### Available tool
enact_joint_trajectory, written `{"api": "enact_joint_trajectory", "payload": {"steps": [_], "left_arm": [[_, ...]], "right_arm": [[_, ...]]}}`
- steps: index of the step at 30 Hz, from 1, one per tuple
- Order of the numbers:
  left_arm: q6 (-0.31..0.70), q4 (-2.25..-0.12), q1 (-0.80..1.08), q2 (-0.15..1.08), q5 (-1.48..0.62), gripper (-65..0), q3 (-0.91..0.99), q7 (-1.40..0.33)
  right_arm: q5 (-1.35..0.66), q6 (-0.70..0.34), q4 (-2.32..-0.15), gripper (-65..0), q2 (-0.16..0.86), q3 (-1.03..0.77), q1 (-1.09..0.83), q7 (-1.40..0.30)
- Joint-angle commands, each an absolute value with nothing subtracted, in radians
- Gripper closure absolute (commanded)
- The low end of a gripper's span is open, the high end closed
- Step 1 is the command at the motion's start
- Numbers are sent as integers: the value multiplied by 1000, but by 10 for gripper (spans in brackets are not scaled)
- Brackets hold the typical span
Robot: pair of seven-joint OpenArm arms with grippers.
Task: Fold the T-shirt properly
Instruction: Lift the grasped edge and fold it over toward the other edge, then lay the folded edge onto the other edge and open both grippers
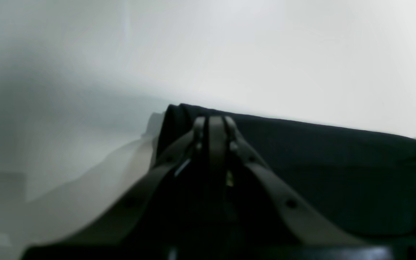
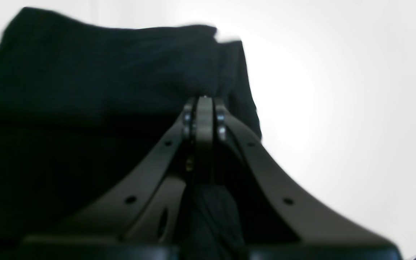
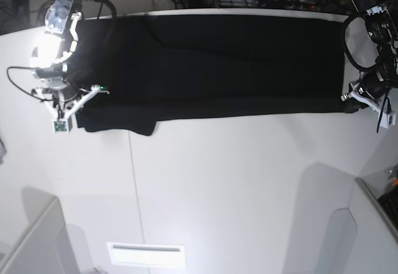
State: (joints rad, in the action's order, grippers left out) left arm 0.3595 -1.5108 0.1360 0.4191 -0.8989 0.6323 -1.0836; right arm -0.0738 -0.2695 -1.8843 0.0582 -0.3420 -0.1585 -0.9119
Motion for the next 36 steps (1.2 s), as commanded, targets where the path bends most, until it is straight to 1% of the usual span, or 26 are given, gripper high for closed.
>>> {"api": "enact_joint_trajectory", "payload": {"steps": [1, 6, 12, 15, 19, 25, 36], "left_arm": [[364, -1527, 131, 443, -918, 0, 639, -1064], [364, -1535, 154, 444, -921, 0, 639, -1064], [364, -1537, 177, 444, -923, 0, 639, -1061], [364, -1537, 177, 444, -923, 0, 639, -1061], [364, -1549, 177, 444, -921, 0, 639, -1064], [364, -1600, 193, 444, -921, 0, 639, -1066], [364, -1592, 209, 456, -917, 0, 639, -1066]], "right_arm": [[-71, -271, -1920, 0, 67, -354, -156, -885], [-71, -271, -1985, 0, 67, -352, -209, -885], [-73, -271, -1998, 0, 64, -354, -265, -877], [-117, -271, -2009, 0, 44, -383, -288, -875], [-200, -271, -2012, 0, 48, -423, -312, -875], [-205, -271, -2014, 0, 47, -433, -343, -875], [-206, -271, -2028, 0, 45, -433, -361, -874]]}}
